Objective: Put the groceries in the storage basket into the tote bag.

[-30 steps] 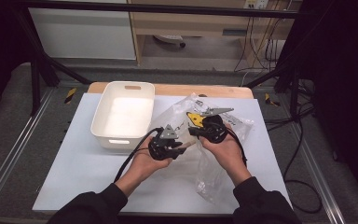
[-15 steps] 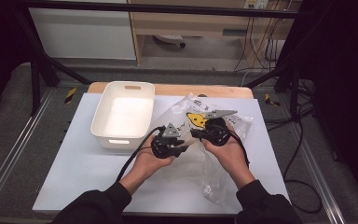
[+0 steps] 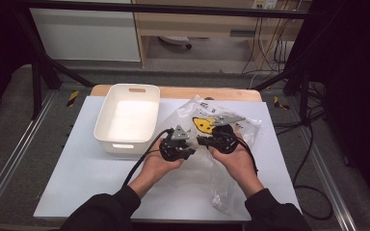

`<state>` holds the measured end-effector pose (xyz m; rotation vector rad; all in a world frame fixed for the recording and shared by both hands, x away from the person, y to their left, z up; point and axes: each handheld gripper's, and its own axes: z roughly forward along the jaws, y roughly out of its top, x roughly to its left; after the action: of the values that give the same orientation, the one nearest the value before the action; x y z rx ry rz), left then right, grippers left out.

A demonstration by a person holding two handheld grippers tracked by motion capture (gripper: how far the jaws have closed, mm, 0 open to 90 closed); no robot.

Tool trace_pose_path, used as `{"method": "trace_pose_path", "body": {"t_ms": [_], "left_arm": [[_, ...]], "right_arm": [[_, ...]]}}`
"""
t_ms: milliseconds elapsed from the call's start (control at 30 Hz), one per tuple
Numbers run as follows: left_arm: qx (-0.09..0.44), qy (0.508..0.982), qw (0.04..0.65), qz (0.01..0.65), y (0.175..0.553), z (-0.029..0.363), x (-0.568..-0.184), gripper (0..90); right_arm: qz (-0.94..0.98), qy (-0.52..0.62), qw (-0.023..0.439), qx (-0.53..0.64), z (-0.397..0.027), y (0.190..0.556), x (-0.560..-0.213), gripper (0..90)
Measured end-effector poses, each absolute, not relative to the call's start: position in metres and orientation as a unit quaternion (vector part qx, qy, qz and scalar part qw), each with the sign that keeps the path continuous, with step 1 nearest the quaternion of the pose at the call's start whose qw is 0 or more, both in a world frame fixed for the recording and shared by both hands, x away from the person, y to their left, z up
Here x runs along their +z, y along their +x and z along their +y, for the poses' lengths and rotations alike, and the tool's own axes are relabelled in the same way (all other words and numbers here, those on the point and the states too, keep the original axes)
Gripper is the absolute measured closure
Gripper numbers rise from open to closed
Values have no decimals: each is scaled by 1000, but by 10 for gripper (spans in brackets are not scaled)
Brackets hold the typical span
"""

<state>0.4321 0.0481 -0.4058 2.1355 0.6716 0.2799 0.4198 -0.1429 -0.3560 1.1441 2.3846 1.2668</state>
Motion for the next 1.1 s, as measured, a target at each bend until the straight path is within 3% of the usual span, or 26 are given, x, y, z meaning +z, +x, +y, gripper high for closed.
{"method": "trace_pose_path", "body": {"t_ms": [1100], "left_arm": [[145,845,434,275,450,9,-414,709]], "right_arm": [[803,389,104,440,-159,411,-357,900]]}}
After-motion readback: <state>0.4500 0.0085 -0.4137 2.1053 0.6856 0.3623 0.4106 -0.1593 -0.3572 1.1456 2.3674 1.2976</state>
